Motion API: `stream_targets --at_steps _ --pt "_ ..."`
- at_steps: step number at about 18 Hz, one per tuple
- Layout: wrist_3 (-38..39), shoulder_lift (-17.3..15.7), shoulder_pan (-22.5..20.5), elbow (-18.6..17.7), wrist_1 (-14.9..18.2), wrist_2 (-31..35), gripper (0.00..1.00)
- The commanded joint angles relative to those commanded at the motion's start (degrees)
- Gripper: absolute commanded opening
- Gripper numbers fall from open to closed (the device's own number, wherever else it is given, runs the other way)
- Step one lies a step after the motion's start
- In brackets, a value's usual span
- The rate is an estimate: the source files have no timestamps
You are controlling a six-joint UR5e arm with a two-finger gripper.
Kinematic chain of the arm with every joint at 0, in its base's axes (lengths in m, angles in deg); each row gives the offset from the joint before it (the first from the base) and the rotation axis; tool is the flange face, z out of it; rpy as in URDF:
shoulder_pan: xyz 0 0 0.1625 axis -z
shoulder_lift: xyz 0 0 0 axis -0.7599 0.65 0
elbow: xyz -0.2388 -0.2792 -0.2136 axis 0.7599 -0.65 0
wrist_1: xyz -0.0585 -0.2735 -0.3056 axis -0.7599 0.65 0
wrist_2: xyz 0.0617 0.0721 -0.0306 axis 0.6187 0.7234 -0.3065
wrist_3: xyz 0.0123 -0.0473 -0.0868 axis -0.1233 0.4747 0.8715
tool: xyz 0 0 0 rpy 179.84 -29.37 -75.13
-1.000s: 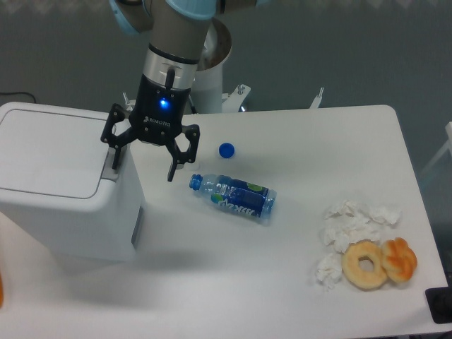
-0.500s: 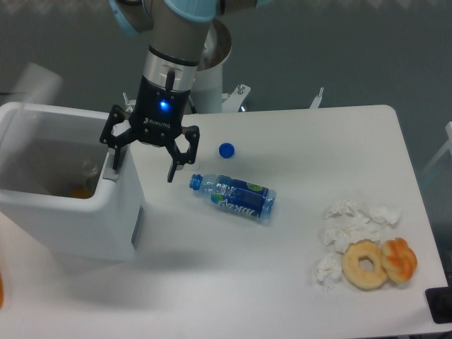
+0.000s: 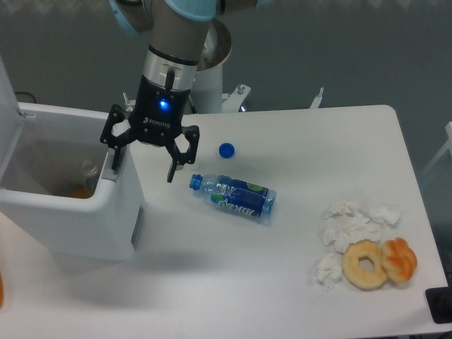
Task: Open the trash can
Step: 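Release the lid so it swings open upward, then raise the gripper away from the opened bin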
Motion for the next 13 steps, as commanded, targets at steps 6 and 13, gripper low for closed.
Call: stream_targets --at_steps 6,13 --pt "-0.2 0.1 -1.4 3.6 -0.1 0.2 1.00" --pt "-18.0 1.7 -4.2 5.6 0.1 3.1 1.00"
